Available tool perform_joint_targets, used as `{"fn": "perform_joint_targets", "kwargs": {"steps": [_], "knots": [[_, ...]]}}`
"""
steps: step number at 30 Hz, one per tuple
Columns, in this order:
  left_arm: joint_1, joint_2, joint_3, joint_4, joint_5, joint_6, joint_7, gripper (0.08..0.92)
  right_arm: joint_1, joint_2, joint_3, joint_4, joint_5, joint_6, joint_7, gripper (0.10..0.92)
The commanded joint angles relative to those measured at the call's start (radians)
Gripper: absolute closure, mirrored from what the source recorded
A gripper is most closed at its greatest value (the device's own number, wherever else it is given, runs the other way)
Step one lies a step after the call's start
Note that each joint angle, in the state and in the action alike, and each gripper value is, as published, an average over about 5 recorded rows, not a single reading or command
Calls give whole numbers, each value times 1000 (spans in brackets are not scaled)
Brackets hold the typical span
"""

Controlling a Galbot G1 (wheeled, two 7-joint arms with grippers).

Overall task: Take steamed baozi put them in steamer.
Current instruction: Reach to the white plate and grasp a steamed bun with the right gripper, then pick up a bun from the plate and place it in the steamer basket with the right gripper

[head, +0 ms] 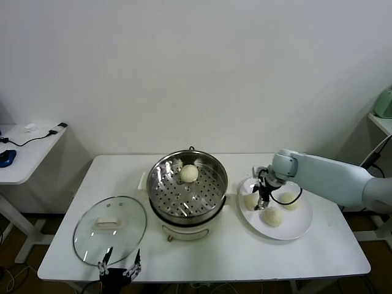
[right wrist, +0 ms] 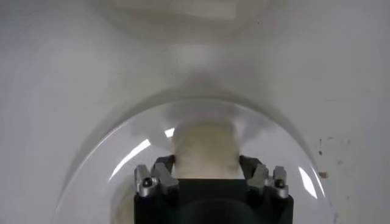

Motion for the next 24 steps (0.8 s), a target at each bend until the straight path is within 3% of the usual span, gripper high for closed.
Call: {"fn": "perform_joint_targets", "kwargs": {"steps": [1,5,11,18,24], "knots": [[1,0,0,-2,1,1,0,177,18,5,9,1,0,-3,-20,426],[4,-4,3,-6,2,1,-1,177,115,-10,-40,36,42,2,-37,476],[4,-6,5,-15,2,2,-1,177,407,-33,-226,109,148,33,-82,482],[1,2,4,-29,-1,4,-1,177,845,8,-433,287,406,41,-151,482],[-7,1,20,-39,-1,9,2,177,963,140,-373,418,610,-31,-101,482]]}}
